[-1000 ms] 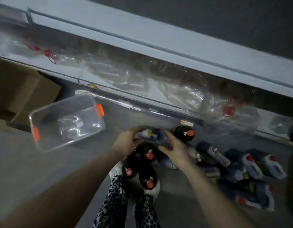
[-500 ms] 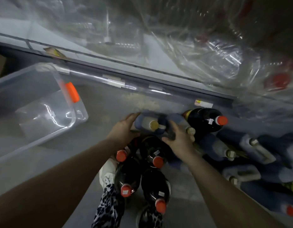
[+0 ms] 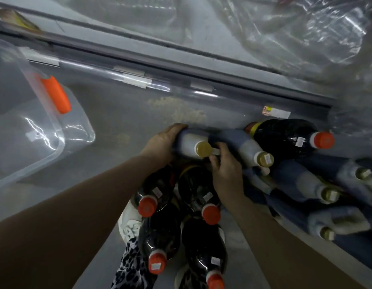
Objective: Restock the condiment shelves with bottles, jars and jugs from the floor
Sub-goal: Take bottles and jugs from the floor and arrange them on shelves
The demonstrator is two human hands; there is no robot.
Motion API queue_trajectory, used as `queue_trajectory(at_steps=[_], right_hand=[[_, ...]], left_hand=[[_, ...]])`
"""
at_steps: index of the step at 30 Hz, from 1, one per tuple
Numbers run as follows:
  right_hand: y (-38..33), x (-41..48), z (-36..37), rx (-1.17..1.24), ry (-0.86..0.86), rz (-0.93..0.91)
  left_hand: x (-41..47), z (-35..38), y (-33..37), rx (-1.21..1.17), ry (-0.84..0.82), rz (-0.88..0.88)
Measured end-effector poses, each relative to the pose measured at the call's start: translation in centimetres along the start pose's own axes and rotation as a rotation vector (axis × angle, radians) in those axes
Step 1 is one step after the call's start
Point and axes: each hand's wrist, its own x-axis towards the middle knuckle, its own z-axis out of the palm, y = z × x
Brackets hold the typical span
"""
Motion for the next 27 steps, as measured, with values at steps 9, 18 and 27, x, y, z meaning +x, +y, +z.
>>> queue_trajectory(at_steps=[9, 18, 27], right_hand=[[-3.2, 6.7, -1.0, -0.128, 0.14, 0.057], [-2.4, 12.2, -0.1, 0.23, -0.021, 0.235], [-1.9, 15.0, 1.6, 0.393, -0.081, 0.211]], left_hand=[[3.9, -1.4, -0.8, -0.165, 0.003, -0.005], [7.5, -1.7, -3.0, -0.662, -0.057, -0.094], [6.3, -1.4, -3.6, -0.761, 0.059, -0.192]])
